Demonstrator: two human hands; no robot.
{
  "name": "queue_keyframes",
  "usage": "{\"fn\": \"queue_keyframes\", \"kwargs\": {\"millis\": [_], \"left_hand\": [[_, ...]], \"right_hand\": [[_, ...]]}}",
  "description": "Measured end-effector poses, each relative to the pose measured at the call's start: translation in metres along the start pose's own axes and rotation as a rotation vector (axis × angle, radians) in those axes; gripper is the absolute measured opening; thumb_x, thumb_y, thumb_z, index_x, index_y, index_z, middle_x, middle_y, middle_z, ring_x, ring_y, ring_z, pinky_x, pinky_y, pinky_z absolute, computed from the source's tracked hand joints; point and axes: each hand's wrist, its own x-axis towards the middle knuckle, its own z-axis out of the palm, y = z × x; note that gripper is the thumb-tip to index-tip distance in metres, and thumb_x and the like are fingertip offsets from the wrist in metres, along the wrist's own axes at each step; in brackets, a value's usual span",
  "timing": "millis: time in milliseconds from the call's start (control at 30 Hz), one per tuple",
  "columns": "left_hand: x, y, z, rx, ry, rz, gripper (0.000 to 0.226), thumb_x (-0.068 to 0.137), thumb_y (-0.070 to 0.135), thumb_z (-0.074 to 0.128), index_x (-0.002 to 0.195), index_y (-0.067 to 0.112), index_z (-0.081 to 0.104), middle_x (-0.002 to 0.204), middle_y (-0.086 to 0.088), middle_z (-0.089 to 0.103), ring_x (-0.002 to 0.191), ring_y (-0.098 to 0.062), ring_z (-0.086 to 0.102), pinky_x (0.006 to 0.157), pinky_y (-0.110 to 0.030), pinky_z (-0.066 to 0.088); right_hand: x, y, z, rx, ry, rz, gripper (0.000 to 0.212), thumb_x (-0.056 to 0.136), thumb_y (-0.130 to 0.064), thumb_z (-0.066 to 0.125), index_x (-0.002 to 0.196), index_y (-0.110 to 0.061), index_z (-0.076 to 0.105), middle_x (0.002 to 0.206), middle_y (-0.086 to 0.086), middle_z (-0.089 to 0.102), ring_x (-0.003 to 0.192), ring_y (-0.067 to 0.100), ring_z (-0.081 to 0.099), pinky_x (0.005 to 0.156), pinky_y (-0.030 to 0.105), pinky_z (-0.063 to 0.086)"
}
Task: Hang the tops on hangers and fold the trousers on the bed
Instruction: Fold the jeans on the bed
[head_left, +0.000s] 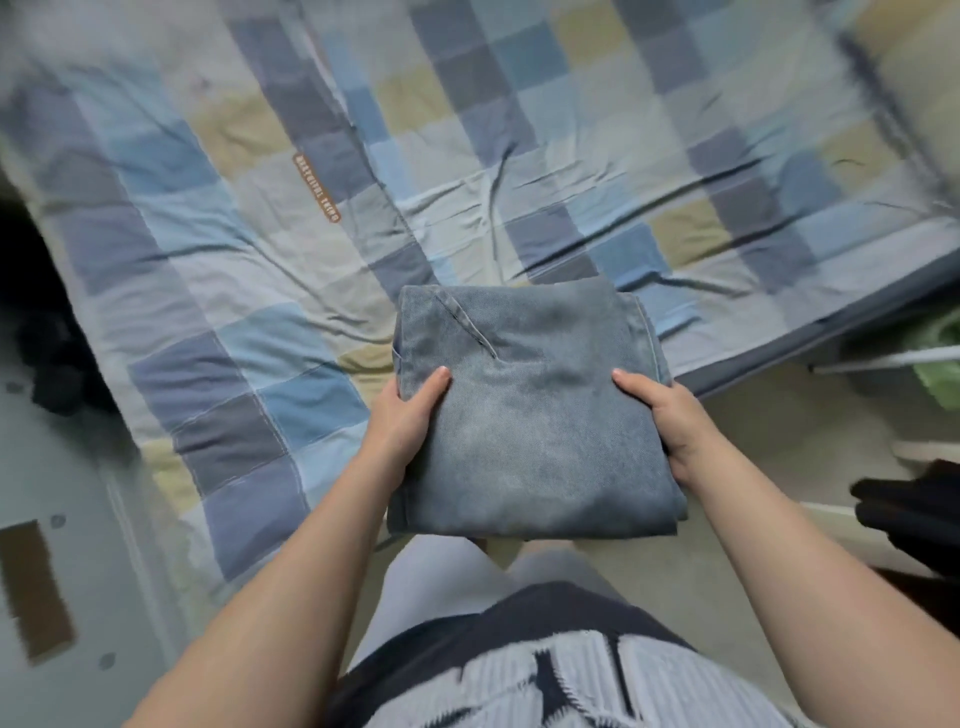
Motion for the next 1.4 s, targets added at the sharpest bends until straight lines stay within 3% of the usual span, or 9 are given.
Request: {"fn": "queue_keyframes", "kwargs": {"millis": [100,333,600,767,867,1000,1133,1267,1400], "left_hand": [[-0.025,0.030,0.023,0.061,-0.078,0.088,0.027,0.088,0.046,0.074,0.109,0.029,0.070,0.098,0.024,0.074,0.086,0.011,0.067,0.074,-0.016,0.048],[-0.087,0.084,0.105,0.229,-0.273,0.249,0.021,0.086,0.050,0.075,0.098,0.032,0.071,0.097,0.017,0.076,0.087,0.001,0.071,0.073,-0.019,0.054],[-0.196,0.085,0.262,0.311,-0.528,0.370,0.027,0.083,0.052,0.076,0.100,0.032,0.069,0.091,0.017,0.077,0.078,-0.001,0.073,0.062,-0.019,0.055],[-0.281,0.059,0.373,0.387,-0.683,0.472,0.025,0.086,0.048,0.076,0.102,0.030,0.069,0.094,0.013,0.077,0.086,-0.008,0.074,0.071,-0.024,0.058],[-0.336,0.041,0.437,0.422,-0.825,0.518,0.020,0.088,0.042,0.075,0.103,0.031,0.069,0.094,0.015,0.077,0.083,-0.005,0.074,0.061,-0.015,0.055],[-0.403,0.020,0.514,0.490,-0.995,0.546,0.024,0.086,0.045,0.078,0.106,0.034,0.069,0.100,0.014,0.077,0.091,-0.008,0.074,0.073,-0.025,0.060],[-0.462,0.000,0.584,0.553,-1.180,0.588,0.021,0.087,0.040,0.077,0.106,0.035,0.069,0.101,0.018,0.076,0.094,-0.005,0.073,0.072,-0.019,0.058],[-0.509,-0.020,0.656,0.637,-1.367,0.659,0.030,0.088,0.040,0.076,0.115,0.033,0.067,0.108,0.019,0.074,0.101,-0.002,0.071,0.084,-0.026,0.057],[-0.554,-0.042,0.730,0.733,-1.584,0.677,0.035,0.087,0.046,0.076,0.118,0.035,0.064,0.110,0.023,0.072,0.099,0.004,0.069,0.080,-0.018,0.055]], "right_hand": [[-0.043,-0.003,-0.030,0.101,0.078,-0.079,0.037,0.086,-0.021,0.075,0.116,-0.001,0.070,0.110,0.017,0.075,0.100,0.035,0.072,0.090,0.048,0.057],[-0.137,0.009,-0.116,0.334,0.313,-0.253,0.019,0.084,-0.017,0.078,0.097,-0.006,0.070,0.087,0.005,0.079,0.076,0.020,0.076,0.055,0.026,0.058],[-0.239,0.061,-0.273,0.514,0.488,-0.426,0.015,0.085,-0.019,0.077,0.098,-0.012,0.074,0.093,0.006,0.079,0.082,0.021,0.077,0.056,0.025,0.058],[-0.300,0.117,-0.384,0.604,0.593,-0.488,0.007,0.085,-0.020,0.075,0.091,-0.016,0.078,0.093,0.007,0.079,0.081,0.022,0.077,0.055,0.025,0.058],[-0.335,0.155,-0.445,0.653,0.680,-0.505,0.017,0.086,-0.023,0.074,0.100,-0.014,0.077,0.098,0.007,0.078,0.086,0.023,0.076,0.060,0.027,0.059],[-0.375,0.204,-0.512,0.784,0.809,-0.518,0.030,0.077,-0.030,0.081,0.103,-0.015,0.078,0.103,0.008,0.077,0.093,0.029,0.075,0.079,0.038,0.056],[-0.406,0.248,-0.558,0.915,0.928,-0.509,0.061,0.058,-0.046,0.088,0.112,-0.022,0.076,0.111,0.006,0.076,0.100,0.029,0.074,0.090,0.043,0.054],[-0.427,0.284,-0.591,1.093,1.050,-0.530,0.074,0.051,-0.047,0.093,0.117,-0.021,0.073,0.115,0.008,0.075,0.101,0.031,0.073,0.076,0.043,0.060],[-0.443,0.307,-0.617,1.270,1.188,-0.499,0.057,0.064,-0.040,0.088,0.113,-0.015,0.075,0.112,0.011,0.075,0.097,0.033,0.074,0.067,0.042,0.061]]}}
